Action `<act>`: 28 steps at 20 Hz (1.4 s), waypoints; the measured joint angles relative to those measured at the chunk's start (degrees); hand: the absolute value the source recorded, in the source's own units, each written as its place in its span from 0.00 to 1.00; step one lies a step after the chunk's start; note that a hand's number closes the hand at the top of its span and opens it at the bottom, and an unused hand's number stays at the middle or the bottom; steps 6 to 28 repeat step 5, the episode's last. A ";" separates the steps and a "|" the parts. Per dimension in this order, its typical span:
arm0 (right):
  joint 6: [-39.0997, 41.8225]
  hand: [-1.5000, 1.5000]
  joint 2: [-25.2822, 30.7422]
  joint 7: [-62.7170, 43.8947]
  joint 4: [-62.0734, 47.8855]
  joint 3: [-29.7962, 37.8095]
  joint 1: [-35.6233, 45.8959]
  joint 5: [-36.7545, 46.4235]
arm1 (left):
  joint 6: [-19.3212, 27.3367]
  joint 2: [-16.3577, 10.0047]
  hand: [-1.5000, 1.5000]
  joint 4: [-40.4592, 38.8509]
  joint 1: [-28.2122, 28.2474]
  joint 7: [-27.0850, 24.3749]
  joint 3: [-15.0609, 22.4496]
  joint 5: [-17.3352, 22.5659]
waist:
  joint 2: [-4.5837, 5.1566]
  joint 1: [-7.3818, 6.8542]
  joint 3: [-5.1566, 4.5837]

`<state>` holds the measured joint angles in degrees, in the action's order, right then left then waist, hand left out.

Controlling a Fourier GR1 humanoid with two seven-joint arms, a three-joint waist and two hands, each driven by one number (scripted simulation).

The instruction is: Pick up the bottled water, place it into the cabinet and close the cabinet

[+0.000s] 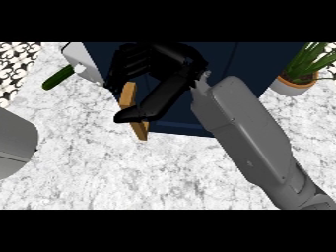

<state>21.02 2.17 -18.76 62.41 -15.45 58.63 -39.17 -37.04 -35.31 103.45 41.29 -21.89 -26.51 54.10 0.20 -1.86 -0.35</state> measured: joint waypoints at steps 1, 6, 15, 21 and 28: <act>-0.20 0.00 -0.03 0.02 -0.28 0.08 0.30 0.26 | -0.31 0.23 0.00 0.01 -0.02 -0.06 0.08 -0.39 | 0.02 -0.13 0.00; -1.59 0.00 -0.66 0.41 -0.85 0.25 1.21 1.33 | -0.16 0.11 0.00 0.24 -1.21 0.56 0.41 -0.59 | 0.16 -0.10 -0.05; -1.59 0.00 -0.66 0.41 -0.85 0.25 1.21 1.33 | -0.16 0.11 0.00 0.24 -1.21 0.56 0.41 -0.59 | 0.16 -0.10 -0.05; -1.59 0.00 -0.66 0.41 -0.85 0.25 1.21 1.33 | -0.16 0.11 0.00 0.24 -1.21 0.56 0.41 -0.59 | 0.16 -0.10 -0.05; -1.59 0.00 -0.66 0.41 -0.85 0.25 1.21 1.33 | -0.16 0.11 0.00 0.24 -1.21 0.56 0.41 -0.59 | 0.16 -0.10 -0.05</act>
